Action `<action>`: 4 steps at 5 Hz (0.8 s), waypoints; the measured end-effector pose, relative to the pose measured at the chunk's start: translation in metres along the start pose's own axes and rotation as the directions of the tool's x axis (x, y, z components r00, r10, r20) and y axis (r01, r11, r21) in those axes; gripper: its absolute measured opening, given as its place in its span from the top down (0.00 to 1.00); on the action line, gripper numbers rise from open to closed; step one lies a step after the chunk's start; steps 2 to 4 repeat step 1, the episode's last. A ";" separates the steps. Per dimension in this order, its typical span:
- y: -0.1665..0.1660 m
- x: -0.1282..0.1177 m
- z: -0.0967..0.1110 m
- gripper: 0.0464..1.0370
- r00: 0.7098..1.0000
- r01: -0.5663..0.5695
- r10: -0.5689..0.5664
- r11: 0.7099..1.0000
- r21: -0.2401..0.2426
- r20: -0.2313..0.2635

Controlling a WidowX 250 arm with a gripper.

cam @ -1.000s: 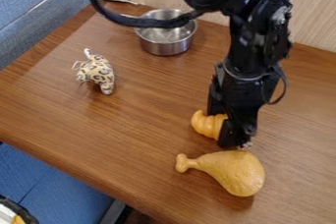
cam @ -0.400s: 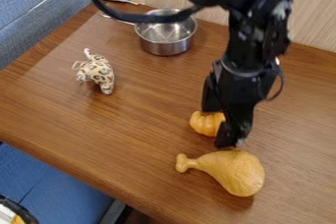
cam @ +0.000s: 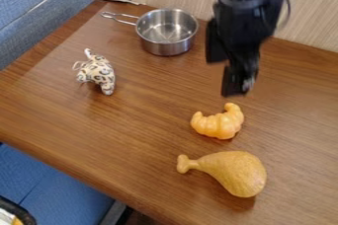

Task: Put the croissant out of the pot and place it on the left side of the table

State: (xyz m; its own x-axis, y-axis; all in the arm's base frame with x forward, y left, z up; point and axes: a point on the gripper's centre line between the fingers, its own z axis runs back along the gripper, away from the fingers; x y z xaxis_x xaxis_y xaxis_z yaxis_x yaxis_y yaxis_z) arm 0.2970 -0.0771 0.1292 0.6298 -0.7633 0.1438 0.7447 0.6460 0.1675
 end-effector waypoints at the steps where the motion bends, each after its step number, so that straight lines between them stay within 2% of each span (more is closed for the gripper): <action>1: 0.001 0.000 0.002 0.04 1.000 0.000 0.000 1.000 0.002 0.006; 4: 0.001 0.000 0.002 0.04 1.000 0.000 0.000 1.000 0.002 0.006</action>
